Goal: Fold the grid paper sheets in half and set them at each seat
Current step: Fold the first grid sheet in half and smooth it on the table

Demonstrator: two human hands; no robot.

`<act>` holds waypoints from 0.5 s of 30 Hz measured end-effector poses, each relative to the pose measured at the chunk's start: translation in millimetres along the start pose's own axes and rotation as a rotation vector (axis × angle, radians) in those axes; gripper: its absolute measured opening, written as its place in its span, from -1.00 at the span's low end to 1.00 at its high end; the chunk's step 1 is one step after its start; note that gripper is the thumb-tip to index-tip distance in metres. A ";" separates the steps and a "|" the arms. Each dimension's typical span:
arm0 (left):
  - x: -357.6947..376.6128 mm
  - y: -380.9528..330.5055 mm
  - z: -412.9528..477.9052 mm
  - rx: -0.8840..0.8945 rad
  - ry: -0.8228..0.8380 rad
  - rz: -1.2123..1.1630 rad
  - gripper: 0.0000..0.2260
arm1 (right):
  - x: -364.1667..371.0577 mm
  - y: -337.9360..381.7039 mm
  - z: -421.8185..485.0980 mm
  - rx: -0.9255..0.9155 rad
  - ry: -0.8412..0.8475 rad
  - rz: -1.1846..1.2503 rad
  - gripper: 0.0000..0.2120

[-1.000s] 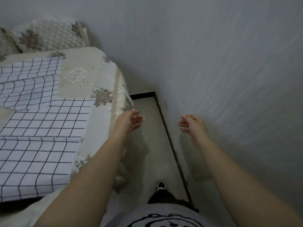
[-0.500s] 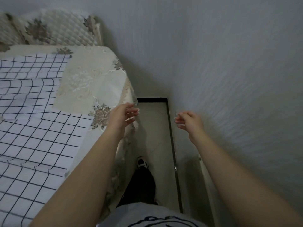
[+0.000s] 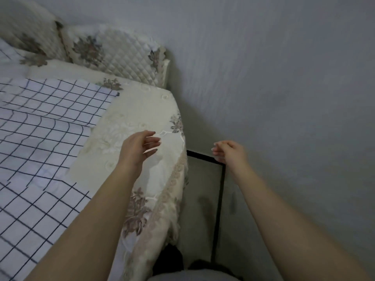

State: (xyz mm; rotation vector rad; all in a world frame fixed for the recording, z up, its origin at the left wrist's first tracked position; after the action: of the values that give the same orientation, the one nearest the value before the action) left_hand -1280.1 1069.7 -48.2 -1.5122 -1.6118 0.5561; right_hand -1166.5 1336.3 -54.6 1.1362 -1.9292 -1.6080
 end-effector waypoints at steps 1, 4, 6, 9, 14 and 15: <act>-6.6 -6.4 6.2 0.004 -0.026 -0.014 -0.87 | 15.2 7.3 10.6 -0.008 0.029 -0.007 -0.83; -32.9 -19.3 17.3 0.007 -0.115 -0.062 -0.88 | 67.9 20.9 29.7 -0.010 0.146 -0.034 -0.85; -57.6 -25.5 21.6 0.013 -0.189 -0.113 -0.87 | 105.9 26.3 41.2 0.001 0.233 -0.047 -0.84; -97.5 -33.1 22.7 0.031 -0.312 -0.177 -0.84 | 157.9 38.8 57.1 -0.003 0.353 -0.069 -0.86; -162.5 -36.0 10.4 0.079 -0.557 -0.306 -0.85 | 255.3 53.9 76.0 -0.034 0.620 -0.125 -0.85; -172.7 -34.7 6.7 0.089 -0.610 -0.334 -0.85 | 275.9 55.9 77.8 -0.041 0.679 -0.133 -0.84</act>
State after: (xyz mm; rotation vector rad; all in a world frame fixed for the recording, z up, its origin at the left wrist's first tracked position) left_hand -1319.1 899.3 -71.1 -1.0178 -2.2098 0.9408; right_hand -1407.2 1172.6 -78.3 1.5636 -1.3909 -1.0990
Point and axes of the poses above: each hand's wrist, its own z-axis towards the middle knuckle, its own x-axis out of the palm, y = z × x, the point moved 9 cm from there along z, towards the middle knuckle, and after that the axes turned 7 degrees about -x, right-handed, at the moved point
